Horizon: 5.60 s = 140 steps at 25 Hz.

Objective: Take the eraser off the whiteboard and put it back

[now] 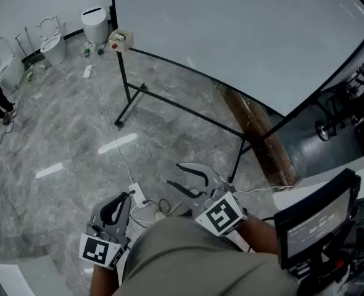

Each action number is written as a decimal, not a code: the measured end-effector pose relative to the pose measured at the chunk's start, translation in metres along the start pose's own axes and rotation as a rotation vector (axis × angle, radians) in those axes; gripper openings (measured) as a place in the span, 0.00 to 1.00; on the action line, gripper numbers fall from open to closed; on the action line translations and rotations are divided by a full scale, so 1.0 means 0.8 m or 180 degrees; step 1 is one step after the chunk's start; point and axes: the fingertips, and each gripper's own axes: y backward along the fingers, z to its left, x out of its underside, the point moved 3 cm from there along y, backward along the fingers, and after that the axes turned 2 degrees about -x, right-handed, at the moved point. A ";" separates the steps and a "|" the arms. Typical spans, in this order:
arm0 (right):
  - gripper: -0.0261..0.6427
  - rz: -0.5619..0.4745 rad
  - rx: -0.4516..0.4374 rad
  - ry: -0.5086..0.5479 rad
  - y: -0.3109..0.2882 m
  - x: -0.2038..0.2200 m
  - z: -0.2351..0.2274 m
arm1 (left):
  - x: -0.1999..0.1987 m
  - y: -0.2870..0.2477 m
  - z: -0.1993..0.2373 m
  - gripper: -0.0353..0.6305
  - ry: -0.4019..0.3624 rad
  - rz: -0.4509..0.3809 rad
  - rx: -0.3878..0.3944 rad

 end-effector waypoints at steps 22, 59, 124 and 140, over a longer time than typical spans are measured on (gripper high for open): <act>0.31 -0.0043 0.0002 -0.0152 0.058 0.055 -0.059 | -0.013 -0.071 -0.059 0.08 0.0068 -0.0006 0.0046; 0.04 -0.0041 -0.0460 -0.0268 0.130 0.193 -0.290 | -0.054 -0.281 -0.133 0.06 0.0078 0.0370 -0.0652; 0.29 0.0092 -0.0324 0.0232 -0.679 0.056 -0.639 | -0.091 -0.424 0.453 0.06 0.0383 0.0205 -0.1452; 0.36 0.0214 -0.0394 0.0159 -0.764 0.102 -0.666 | -0.088 -0.458 0.477 0.06 0.0397 0.0317 -0.1676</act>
